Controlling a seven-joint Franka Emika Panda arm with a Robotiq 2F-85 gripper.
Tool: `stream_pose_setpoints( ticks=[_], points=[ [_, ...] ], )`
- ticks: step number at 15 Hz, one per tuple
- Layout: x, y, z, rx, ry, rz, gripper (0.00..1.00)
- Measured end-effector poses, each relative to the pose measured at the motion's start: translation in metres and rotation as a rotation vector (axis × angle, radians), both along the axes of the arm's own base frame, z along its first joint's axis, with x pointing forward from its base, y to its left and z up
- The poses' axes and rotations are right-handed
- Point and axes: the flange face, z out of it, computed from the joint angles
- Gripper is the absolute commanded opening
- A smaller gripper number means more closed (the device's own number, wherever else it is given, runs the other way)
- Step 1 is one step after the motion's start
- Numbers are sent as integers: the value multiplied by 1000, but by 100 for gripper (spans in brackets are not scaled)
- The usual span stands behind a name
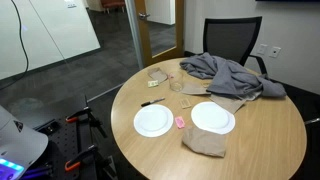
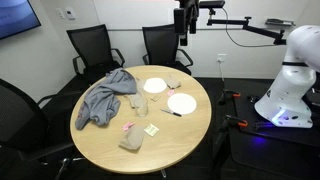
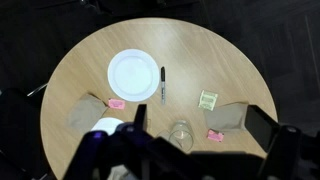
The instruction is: Move the cup closer to the edge of the table
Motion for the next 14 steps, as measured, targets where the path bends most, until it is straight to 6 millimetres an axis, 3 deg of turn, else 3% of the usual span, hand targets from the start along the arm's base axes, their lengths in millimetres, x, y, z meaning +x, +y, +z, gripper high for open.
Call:
stream_pose_setpoints(
  ticks=[10,14],
  points=[
    [0,0,0,1,0,0,100],
    [12,-5,-3,16,-27,-12,100]
  ],
)
